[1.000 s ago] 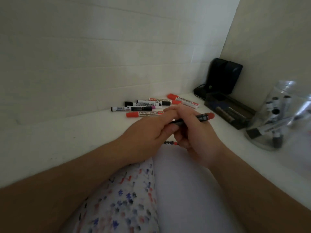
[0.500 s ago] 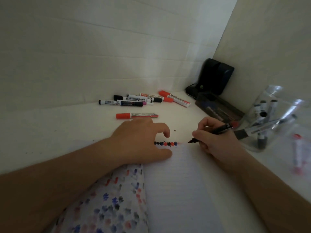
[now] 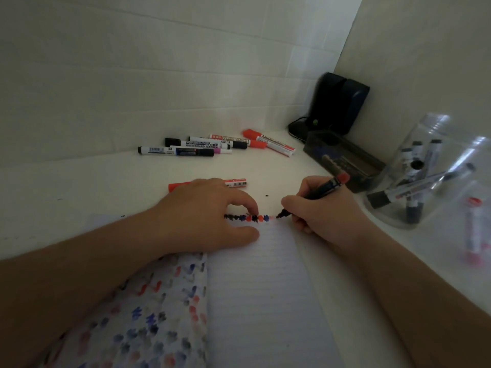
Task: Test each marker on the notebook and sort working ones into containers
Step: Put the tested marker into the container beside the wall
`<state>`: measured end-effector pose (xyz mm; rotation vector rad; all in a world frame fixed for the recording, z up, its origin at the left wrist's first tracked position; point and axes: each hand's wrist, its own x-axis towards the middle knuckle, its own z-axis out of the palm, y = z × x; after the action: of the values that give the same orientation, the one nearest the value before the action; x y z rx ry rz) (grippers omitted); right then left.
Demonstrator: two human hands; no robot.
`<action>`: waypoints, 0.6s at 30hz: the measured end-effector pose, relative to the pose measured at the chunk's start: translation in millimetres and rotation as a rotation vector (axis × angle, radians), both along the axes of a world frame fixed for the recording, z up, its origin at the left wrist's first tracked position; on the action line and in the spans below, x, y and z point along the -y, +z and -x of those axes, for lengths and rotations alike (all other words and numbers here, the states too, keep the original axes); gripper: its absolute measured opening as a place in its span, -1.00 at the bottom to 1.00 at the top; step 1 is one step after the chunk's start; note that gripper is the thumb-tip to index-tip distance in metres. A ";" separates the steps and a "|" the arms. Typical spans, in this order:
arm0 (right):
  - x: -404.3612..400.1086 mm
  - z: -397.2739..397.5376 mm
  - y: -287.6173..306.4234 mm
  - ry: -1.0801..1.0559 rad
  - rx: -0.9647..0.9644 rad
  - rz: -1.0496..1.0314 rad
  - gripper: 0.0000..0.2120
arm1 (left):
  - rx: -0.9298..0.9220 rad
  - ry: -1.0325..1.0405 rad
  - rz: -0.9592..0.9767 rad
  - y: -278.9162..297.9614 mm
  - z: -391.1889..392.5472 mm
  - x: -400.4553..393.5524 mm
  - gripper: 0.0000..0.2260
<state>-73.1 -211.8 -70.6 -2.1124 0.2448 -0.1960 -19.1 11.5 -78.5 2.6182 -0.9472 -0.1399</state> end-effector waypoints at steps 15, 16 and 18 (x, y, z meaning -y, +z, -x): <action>1.2 -0.9 -3.2 -0.047 0.017 0.004 -0.72 | -0.005 0.007 0.012 -0.5 1.1 -0.2 -0.60; 1.8 -1.1 -3.6 -0.054 0.020 -0.012 -0.72 | -0.008 0.007 0.011 -0.5 1.2 -0.3 -0.60; 1.8 -0.6 -4.6 -0.046 0.023 -0.027 -0.72 | -0.010 0.007 0.005 -0.4 1.6 -0.4 -0.60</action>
<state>-72.5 -213.6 -75.1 -2.0780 0.2814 -0.2433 -20.7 11.9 -78.9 2.6131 -0.9336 -0.1486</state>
